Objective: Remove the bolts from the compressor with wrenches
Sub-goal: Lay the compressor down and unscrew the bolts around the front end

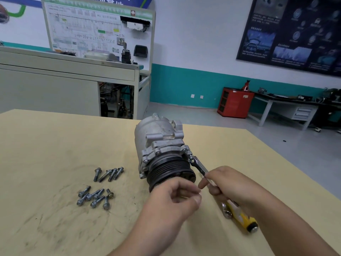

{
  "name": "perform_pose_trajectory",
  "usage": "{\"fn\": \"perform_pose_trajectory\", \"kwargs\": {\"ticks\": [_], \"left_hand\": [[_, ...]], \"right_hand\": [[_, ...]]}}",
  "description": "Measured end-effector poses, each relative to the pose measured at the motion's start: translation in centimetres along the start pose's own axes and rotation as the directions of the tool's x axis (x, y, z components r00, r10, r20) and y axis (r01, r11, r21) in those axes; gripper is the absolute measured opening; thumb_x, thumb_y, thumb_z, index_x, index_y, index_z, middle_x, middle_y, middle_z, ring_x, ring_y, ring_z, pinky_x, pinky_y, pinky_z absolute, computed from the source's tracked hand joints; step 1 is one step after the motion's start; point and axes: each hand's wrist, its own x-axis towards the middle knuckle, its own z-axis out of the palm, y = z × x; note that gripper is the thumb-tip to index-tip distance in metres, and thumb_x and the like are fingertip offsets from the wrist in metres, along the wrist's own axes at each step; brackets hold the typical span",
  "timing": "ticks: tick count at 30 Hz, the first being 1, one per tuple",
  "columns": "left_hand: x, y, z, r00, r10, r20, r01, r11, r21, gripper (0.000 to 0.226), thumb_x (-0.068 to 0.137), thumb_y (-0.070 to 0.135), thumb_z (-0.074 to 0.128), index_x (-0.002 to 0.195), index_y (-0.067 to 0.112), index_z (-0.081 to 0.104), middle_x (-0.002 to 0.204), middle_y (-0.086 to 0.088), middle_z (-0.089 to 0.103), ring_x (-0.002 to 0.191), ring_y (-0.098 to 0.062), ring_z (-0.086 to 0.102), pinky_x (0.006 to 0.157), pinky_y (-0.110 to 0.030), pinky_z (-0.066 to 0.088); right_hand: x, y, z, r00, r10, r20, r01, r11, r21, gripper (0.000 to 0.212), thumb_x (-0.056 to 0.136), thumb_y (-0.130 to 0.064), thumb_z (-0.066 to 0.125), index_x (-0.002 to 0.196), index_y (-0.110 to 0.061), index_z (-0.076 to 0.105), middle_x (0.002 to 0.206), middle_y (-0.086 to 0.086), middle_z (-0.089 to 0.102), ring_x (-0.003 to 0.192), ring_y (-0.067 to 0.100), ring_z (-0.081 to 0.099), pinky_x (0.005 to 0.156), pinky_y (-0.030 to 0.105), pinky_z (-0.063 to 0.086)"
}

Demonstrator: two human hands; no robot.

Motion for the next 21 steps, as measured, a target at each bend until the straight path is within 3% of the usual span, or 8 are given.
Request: {"fn": "perform_pose_trajectory", "kwargs": {"ticks": [2,3,5,6,9,11,16,21], "left_hand": [[0.2,1.5,-2.3,0.944,0.312,-0.105,-0.29,0.939,0.185,0.019,0.081,0.009,0.07,0.075,0.026,0.07,0.069,0.006,0.068,0.063,-0.004,0.06,0.059,-0.012,0.045],[0.5,2.2,-3.5,0.866,0.472,-0.168,-0.397,0.85,0.346,0.012,0.081,0.018,0.068,0.076,0.028,0.068,0.072,0.012,0.068,0.066,0.002,0.059,0.061,-0.008,0.043],[1.6,3.4,-5.5,0.71,0.679,-0.186,-0.426,0.625,0.654,0.013,0.081,0.03,0.069,0.087,0.038,0.06,0.087,0.021,0.064,0.084,0.006,0.056,0.074,-0.009,0.041],[2.3,3.5,-6.2,0.706,0.688,-0.168,-0.395,0.579,0.713,0.026,0.081,0.035,0.07,0.099,0.041,0.054,0.101,0.022,0.058,0.098,0.004,0.051,0.084,-0.015,0.04],[4.0,2.5,-7.0,0.865,0.488,-0.116,-0.282,0.665,0.691,0.084,0.06,0.055,0.072,0.133,0.042,0.033,0.141,0.01,0.032,0.133,-0.008,0.027,0.108,-0.027,0.025],[4.7,1.1,-6.8,0.928,0.367,-0.063,-0.229,0.697,0.68,0.104,0.052,0.061,0.074,0.138,0.051,0.015,0.153,0.013,0.011,0.141,-0.007,0.013,0.113,-0.028,0.015],[5.3,-1.6,-7.2,0.92,0.392,0.034,-0.309,0.668,0.677,0.096,0.058,0.059,0.076,0.122,0.071,0.004,0.153,0.025,0.0,0.142,0.0,0.006,0.116,-0.027,0.015],[5.3,-2.4,-7.7,0.897,0.438,0.056,-0.361,0.652,0.667,0.087,0.062,0.06,0.072,0.128,0.065,0.015,0.142,0.045,0.0,0.137,0.011,0.013,0.115,-0.029,0.024]], "right_hand": [[-0.2,-0.1,-0.5,0.996,0.05,0.067,-0.06,0.987,0.146,0.034,0.096,-0.011,0.035,0.084,-0.001,0.064,0.053,-0.002,0.036,0.04,0.01,0.029,0.046,0.023,0.023],[-0.2,-0.1,-0.6,0.993,0.065,0.097,-0.086,0.971,0.224,0.034,0.098,-0.012,0.034,0.083,-0.002,0.062,0.053,-0.002,0.038,0.041,0.01,0.031,0.047,0.024,0.024],[-0.2,0.1,-0.5,0.982,0.107,0.155,-0.16,0.908,0.387,0.029,0.099,-0.013,0.036,0.08,-0.006,0.057,0.053,-0.002,0.042,0.044,0.01,0.034,0.049,0.023,0.025],[-0.3,0.2,-0.4,0.977,0.119,0.177,-0.187,0.875,0.447,0.026,0.098,-0.012,0.037,0.08,-0.007,0.055,0.053,-0.002,0.043,0.044,0.009,0.036,0.048,0.022,0.026],[-0.4,0.2,0.5,0.984,0.098,0.147,-0.16,0.849,0.504,0.024,0.097,-0.011,0.042,0.076,-0.01,0.052,0.051,-0.002,0.046,0.041,0.008,0.042,0.043,0.017,0.03],[-0.7,0.4,1.6,0.997,0.054,0.061,-0.076,0.869,0.489,0.025,0.097,-0.009,0.044,0.072,-0.009,0.051,0.049,-0.001,0.05,0.04,0.01,0.048,0.043,0.017,0.032],[-1.4,1.4,3.9,0.999,-0.03,-0.038,0.044,0.903,0.428,0.013,0.1,-0.016,0.039,0.093,-0.008,0.048,0.057,0.01,0.059,0.05,0.029,0.064,0.04,0.023,0.043],[-0.3,2.3,3.3,0.976,-0.074,-0.203,0.095,0.991,0.096,0.023,0.099,-0.022,0.04,0.081,-0.011,0.049,0.051,-0.005,0.035,0.036,0.007,0.027,0.04,0.019,0.021]]}}
